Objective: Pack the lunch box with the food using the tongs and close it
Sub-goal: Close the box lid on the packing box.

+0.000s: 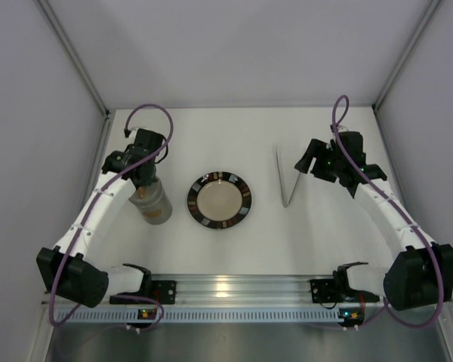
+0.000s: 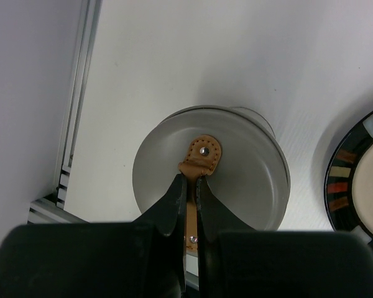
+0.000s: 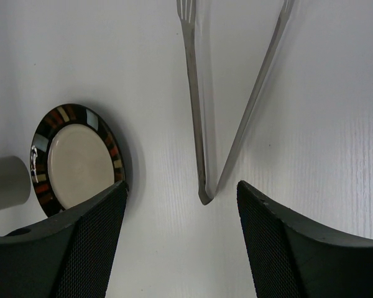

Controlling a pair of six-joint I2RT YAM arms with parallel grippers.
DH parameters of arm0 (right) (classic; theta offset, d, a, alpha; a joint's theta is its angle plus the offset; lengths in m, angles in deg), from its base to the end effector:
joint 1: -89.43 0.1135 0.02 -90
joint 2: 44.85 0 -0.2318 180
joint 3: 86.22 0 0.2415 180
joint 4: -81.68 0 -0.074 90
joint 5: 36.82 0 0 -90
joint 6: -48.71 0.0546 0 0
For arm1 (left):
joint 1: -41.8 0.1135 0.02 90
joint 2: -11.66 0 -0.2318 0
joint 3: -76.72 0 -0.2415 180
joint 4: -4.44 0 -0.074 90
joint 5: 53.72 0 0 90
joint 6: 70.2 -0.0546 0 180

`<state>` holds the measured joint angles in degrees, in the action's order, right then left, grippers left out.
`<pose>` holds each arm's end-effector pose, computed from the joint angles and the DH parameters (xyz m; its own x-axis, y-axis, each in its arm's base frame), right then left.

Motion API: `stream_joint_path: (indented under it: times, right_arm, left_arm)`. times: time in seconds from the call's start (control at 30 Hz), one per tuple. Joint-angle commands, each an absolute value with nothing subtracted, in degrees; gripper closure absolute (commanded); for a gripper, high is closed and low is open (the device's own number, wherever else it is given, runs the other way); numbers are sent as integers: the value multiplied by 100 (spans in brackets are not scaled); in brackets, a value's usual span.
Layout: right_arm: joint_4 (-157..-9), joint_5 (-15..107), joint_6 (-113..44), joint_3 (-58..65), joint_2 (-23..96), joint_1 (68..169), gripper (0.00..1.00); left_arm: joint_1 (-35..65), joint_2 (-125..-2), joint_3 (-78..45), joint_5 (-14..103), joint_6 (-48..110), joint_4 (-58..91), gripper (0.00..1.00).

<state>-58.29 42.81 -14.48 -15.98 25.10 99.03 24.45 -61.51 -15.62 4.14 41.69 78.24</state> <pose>0.2747 0.0564 0.2508 -0.6981 0.3319 -0.6344 0.0161 0.8931 0.4495 0.2454 -0.0463 0.2924 -0.7592 -0.0936 -0.6442 -0.3122 0.9207 0.2342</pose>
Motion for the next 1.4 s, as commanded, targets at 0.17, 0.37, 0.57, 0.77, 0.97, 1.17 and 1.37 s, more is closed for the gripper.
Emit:
stream_joint_path:
  times: [0.17,0.37,0.57,0.77,0.97,1.17,1.37]
  right_arm:
    - [-6214,4281,-1431,-1603,2502,9989,30]
    - [-6205,4298,-1431,-1603,2511,9997,30]
    - [-6179,4290,-1457,-1594,2529,9997,30]
    - [-6170,4316,-1466,-1585,2537,9997,30]
    - [-6170,4342,-1457,-1611,2546,10024,30]
    - [-6170,4360,-1466,-1629,2564,10059,30]
    - [-6153,4386,-1466,-1620,2546,10076,30]
  left_arm:
    - [2501,-6287,-1700,498,4019,7473,94]
    - [2501,-6331,-1788,543,4002,7394,92]
    - [2536,-6428,-1981,657,4011,7288,89]
    - [2589,-6419,-2157,736,4019,7191,87]
    - [2607,-6331,-2412,806,4046,7086,84]
    - [2607,-6279,-2570,930,4063,7033,78]
    - [2607,-6120,-2501,903,4055,7050,65]
